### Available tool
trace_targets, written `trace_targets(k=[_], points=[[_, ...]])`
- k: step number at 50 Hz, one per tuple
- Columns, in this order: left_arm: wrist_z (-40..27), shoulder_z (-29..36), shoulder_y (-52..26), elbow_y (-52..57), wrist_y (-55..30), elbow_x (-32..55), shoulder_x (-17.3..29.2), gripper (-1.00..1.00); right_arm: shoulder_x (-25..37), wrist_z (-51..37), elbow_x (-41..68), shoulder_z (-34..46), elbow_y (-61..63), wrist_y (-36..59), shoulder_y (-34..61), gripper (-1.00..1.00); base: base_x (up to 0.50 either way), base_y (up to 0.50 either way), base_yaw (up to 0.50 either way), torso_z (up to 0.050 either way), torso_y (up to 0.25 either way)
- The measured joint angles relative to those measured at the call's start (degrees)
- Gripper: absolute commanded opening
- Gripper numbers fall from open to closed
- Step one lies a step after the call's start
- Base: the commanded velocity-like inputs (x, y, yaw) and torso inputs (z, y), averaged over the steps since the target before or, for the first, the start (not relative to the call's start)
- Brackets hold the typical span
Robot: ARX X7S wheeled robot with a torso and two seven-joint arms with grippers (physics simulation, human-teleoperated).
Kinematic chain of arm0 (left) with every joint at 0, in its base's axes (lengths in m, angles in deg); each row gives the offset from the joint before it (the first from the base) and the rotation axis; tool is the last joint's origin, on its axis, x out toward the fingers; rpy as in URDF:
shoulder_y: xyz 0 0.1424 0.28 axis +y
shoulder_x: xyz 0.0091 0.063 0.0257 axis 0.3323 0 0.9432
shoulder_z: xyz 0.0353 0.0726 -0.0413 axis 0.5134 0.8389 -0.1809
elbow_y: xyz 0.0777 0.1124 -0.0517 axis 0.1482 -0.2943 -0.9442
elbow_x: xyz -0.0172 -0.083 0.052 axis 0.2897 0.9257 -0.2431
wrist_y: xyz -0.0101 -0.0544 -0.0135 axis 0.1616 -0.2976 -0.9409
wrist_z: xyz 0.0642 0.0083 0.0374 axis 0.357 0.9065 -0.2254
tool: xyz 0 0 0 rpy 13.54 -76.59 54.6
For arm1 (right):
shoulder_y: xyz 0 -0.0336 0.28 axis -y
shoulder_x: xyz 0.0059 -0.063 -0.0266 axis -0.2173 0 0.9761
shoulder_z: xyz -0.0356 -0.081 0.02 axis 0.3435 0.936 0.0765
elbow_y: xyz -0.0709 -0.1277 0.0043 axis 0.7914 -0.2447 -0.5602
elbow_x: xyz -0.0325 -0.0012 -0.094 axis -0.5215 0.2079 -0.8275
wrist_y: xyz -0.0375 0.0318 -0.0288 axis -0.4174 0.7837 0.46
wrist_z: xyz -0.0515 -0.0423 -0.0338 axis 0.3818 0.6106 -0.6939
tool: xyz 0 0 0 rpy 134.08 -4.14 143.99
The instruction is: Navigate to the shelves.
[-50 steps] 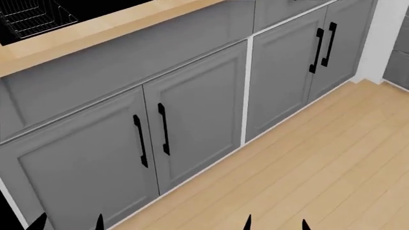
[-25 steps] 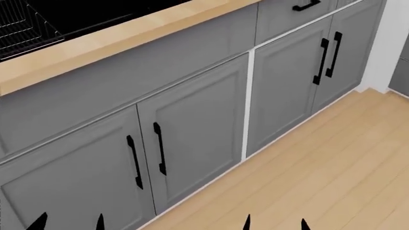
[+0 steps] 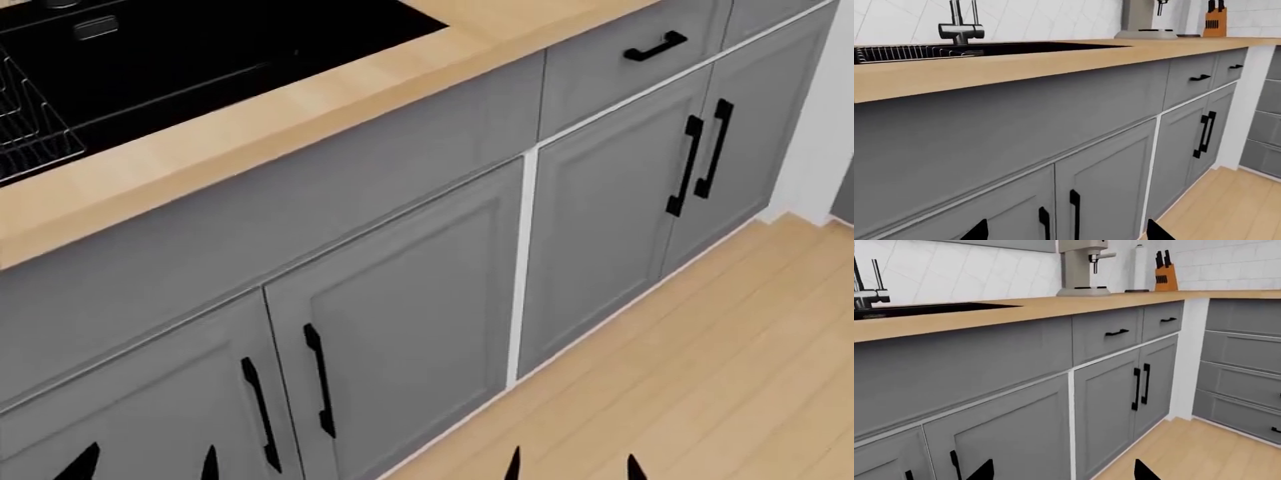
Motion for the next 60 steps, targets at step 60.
trace_targets(k=[60], points=[[-1.31, 1.64, -0.41, -0.19, 0.49, 1.06, 0.96, 1.0, 1.41, -1.4, 1.78, 1.29, 0.21, 1.3, 0.57, 1.0, -0.12, 0.14, -0.39, 0.0, 0.0]])
